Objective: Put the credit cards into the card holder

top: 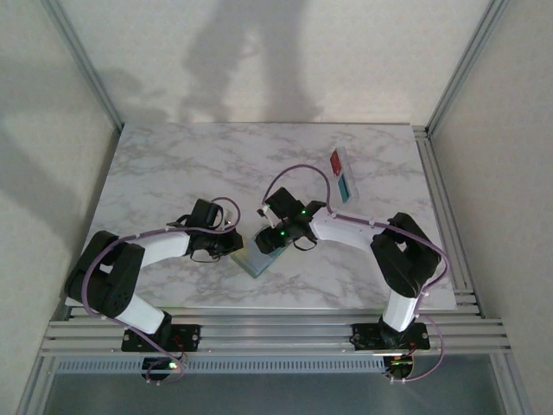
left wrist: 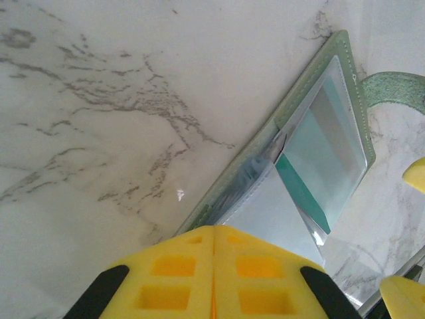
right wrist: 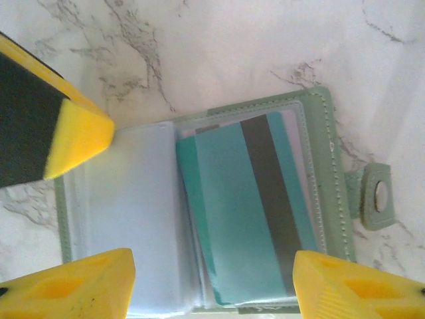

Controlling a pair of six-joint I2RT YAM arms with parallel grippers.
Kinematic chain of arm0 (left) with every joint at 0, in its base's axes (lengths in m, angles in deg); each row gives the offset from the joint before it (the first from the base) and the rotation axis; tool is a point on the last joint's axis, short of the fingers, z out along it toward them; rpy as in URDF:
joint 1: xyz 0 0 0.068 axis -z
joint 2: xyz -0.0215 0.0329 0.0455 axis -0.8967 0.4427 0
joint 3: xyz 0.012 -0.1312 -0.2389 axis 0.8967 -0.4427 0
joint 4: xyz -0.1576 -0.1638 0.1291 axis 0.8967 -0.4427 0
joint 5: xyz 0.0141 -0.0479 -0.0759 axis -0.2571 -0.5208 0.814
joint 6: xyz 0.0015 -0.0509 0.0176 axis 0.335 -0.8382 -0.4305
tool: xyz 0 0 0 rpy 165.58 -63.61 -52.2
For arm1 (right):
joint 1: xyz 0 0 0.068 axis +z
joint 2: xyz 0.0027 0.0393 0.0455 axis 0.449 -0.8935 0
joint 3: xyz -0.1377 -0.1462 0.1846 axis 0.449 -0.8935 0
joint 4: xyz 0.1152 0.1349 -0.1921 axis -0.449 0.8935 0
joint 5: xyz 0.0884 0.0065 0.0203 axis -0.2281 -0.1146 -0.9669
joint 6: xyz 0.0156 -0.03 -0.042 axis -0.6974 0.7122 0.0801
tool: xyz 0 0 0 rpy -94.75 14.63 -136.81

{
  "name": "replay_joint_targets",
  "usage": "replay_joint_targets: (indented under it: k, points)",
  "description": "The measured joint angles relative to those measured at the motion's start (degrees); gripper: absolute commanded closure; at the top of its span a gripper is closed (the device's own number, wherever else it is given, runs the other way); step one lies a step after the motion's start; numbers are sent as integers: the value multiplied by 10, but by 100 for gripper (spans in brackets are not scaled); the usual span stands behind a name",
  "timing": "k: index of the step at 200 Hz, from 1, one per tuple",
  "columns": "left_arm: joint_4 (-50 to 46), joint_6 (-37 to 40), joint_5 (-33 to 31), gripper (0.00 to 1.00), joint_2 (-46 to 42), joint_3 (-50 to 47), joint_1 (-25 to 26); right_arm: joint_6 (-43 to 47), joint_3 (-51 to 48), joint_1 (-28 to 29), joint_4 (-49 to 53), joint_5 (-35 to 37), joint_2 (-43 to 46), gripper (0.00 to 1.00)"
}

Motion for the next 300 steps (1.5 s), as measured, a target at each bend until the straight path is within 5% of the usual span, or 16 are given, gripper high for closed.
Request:
replay_joint_targets:
  k: [73,118,178,247,300]
  points:
    - [-22,-10,-8,90,-37,-12,0,73,16,4,22,43,-58,34]
    - [-7,-38,-3,88,-53,-40,11,61,20,16,19,81,-63,43]
    - [32,-68,-1,87,-69,-72,15,12,20,52,20,164,-63,41]
    - [23,-81,8,80,-90,-80,28,-16,20,42,56,131,-10,29]
    - [28,-95,21,66,-95,-88,42,0,47,-48,54,52,1,32]
